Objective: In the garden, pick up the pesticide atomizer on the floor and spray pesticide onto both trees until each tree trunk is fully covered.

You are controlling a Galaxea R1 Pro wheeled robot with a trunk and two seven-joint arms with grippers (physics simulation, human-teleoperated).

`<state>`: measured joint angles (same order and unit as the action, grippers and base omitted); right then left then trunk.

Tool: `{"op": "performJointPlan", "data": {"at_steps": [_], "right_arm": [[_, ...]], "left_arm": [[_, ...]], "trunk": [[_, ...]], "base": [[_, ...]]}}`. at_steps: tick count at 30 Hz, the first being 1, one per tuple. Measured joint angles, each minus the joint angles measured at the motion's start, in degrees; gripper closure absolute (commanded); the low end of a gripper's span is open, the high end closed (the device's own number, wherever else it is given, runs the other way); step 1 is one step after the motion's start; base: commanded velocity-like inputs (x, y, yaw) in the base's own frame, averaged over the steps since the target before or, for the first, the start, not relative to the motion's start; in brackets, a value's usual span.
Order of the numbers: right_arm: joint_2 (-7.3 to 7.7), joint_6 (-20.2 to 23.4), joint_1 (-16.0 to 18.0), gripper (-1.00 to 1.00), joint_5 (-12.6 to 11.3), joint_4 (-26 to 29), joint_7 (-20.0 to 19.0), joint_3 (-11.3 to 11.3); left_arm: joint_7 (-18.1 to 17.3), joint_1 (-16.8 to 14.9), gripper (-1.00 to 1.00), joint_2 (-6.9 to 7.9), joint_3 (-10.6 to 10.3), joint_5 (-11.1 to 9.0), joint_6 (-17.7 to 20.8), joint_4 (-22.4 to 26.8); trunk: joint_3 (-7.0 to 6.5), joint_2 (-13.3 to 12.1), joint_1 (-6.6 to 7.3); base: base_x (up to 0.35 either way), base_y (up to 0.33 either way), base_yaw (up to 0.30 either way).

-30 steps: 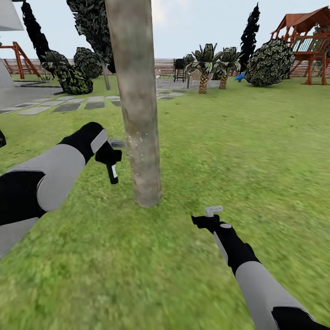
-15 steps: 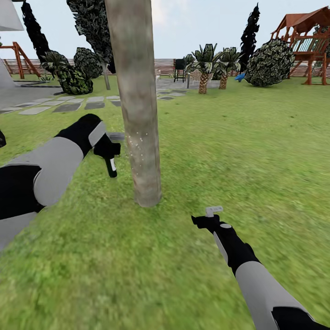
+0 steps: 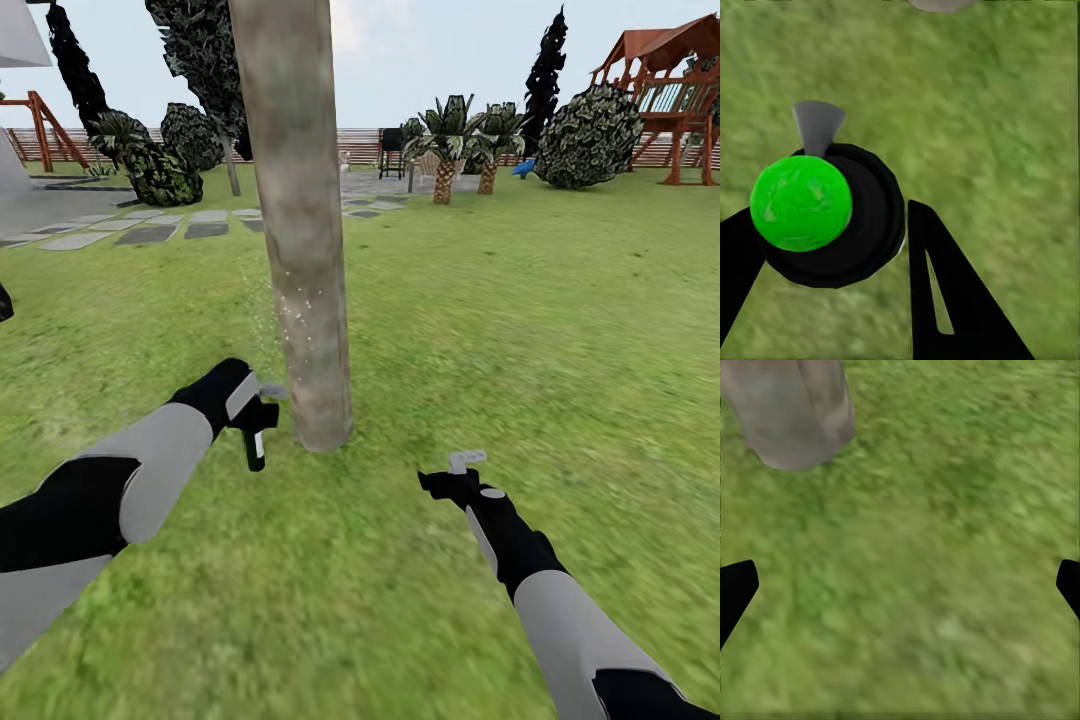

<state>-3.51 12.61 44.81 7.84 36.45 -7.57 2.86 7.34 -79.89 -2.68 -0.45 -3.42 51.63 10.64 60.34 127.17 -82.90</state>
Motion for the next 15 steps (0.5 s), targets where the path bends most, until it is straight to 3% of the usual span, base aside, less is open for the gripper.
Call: {"op": "performJointPlan", "data": {"at_steps": [8,13,15], "right_arm": [[-0.03,0.0,0.0,-1.00,0.0,0.0,0.0,-0.1],[-0.08,0.0,0.0,-1.00,-0.1,0.2,0.0,-0.1],[-0.18,-0.1,0.0,-1.00,-0.1,0.0,-0.1,-0.1]], "left_arm": [[0.3,5.6,1.00,-0.92,0.1,0.1,-7.9,-0.2],[1.6,12.6,1.00,-1.03,0.1,-0.1,-10.1,-0.1],[1.7,14.9,1.00,-1.00,0.1,0.0,-15.2,-0.2]], "trunk": [[0.00,0.0,0.00],[0.00,0.0,0.00],[0.00,0.0,0.00]], "base": [[0.000,0.000,0.000],[0.000,0.000,0.000],[0.000,0.000,0.000]]}}
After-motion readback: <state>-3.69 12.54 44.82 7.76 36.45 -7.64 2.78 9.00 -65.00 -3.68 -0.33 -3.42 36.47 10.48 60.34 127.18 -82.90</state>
